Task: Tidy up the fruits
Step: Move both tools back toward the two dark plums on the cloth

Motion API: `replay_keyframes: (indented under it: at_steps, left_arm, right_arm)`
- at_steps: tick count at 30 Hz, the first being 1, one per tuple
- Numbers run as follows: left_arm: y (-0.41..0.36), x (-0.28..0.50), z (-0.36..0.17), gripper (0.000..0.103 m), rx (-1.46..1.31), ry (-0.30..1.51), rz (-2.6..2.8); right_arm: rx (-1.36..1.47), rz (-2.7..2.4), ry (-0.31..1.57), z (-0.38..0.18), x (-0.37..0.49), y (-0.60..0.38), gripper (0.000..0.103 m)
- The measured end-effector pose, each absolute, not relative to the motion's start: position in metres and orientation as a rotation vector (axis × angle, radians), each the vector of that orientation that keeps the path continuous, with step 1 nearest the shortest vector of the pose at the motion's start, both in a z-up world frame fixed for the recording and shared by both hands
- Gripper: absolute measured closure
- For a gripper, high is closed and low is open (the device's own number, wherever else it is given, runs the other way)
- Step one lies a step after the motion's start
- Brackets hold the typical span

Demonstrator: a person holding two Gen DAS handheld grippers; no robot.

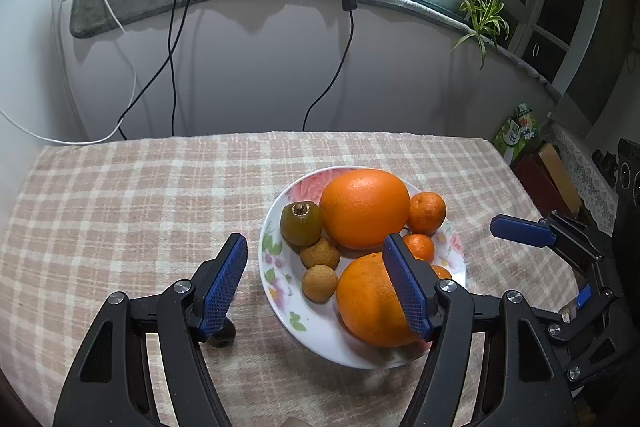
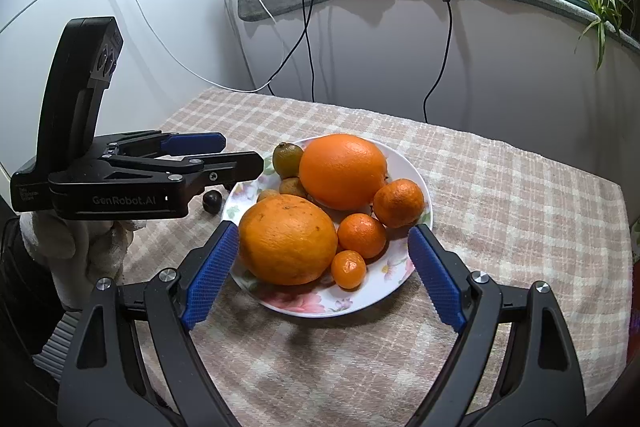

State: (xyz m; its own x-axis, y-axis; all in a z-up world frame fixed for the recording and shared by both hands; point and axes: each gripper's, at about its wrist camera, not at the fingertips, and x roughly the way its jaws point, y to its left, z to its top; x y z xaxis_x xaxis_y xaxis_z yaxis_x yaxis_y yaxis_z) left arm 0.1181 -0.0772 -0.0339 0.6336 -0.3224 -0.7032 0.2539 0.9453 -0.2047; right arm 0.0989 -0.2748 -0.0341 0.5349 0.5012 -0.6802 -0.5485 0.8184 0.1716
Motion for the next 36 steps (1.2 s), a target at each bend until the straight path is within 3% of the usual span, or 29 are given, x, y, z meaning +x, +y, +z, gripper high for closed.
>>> replay_keyframes:
  at_steps: [36]
  left_arm:
    - [-0.027,0.102,-0.032,0.033,-0.118,0.795,-0.28]
  right_arm:
    - [-0.116,0.755,0.775,-0.027,0.078,-0.204,0.014]
